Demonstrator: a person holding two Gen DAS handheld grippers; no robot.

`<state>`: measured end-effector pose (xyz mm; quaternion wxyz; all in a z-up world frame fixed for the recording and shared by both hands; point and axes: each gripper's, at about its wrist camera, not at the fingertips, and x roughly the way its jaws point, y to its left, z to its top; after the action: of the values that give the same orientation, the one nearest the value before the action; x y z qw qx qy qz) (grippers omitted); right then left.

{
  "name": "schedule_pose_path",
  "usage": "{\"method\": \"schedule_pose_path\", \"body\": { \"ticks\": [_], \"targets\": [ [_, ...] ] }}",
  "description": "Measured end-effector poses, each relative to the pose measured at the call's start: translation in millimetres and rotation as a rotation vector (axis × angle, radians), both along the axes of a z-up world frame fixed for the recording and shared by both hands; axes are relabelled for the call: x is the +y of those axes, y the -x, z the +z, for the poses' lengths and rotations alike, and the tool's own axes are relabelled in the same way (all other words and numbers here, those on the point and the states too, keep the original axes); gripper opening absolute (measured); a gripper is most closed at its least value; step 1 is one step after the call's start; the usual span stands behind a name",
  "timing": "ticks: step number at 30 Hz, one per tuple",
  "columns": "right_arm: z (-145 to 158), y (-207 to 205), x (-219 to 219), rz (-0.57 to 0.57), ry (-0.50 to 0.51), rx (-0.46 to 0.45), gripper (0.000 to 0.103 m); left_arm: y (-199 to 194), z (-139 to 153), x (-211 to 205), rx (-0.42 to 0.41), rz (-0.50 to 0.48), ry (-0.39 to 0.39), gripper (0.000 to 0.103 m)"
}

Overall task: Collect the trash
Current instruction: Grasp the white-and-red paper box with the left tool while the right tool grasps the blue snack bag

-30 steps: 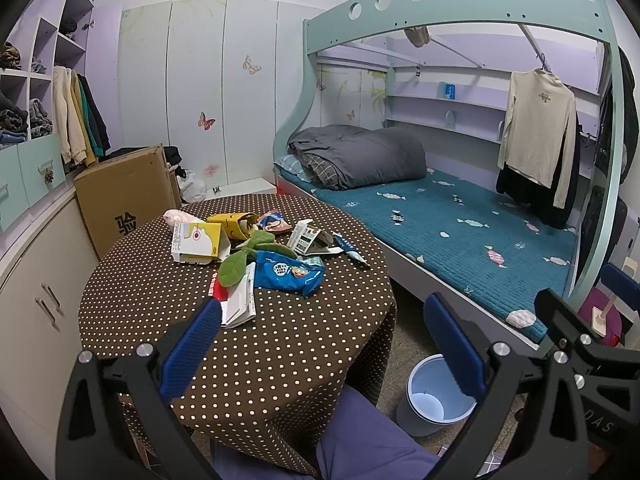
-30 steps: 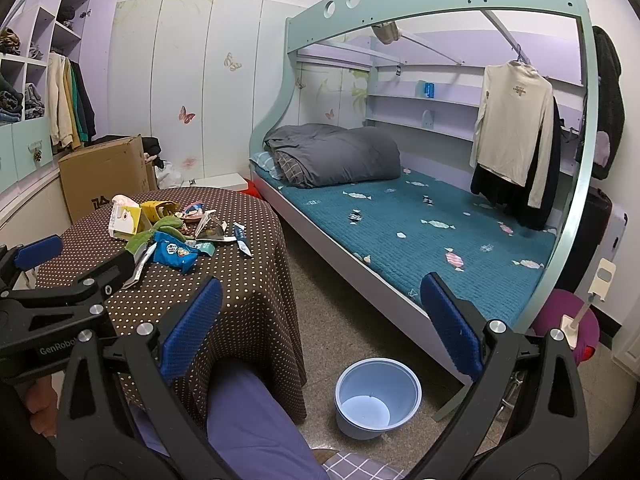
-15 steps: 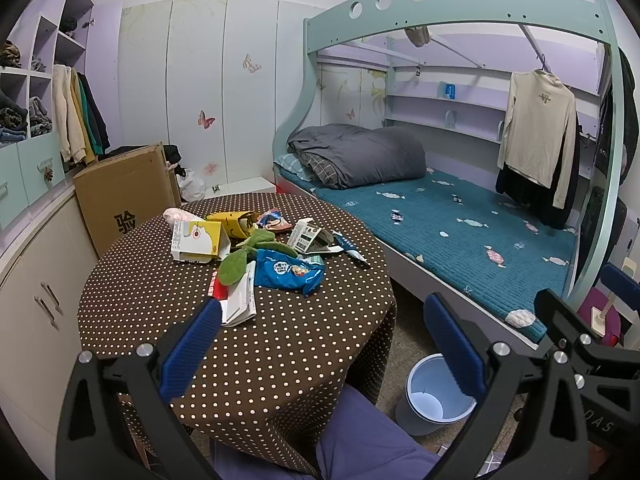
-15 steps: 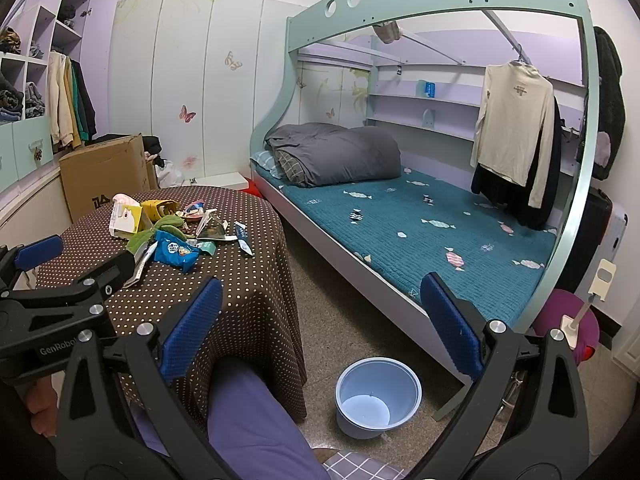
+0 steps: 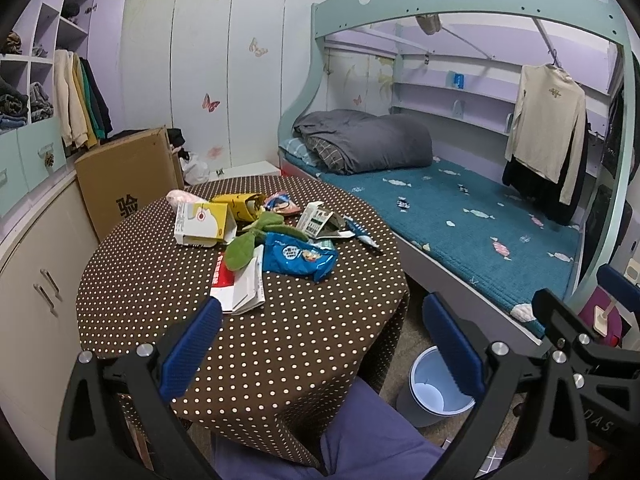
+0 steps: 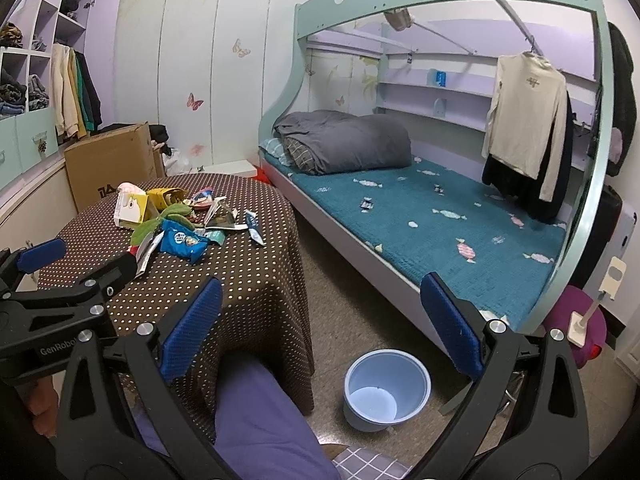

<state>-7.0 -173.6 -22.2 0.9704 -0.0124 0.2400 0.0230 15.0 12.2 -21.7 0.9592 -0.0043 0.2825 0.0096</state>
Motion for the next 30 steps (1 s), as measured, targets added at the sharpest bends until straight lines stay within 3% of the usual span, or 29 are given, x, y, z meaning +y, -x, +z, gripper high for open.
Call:
{"method": "schedule_pose_path", "body": {
  "ticks": [30],
  "targets": [
    [-44, -105, 67, 0.139, -0.011, 0.209, 0.097, -91, -52, 72, 0.211, 0.131, 0.043, 0.098]
  ]
}}
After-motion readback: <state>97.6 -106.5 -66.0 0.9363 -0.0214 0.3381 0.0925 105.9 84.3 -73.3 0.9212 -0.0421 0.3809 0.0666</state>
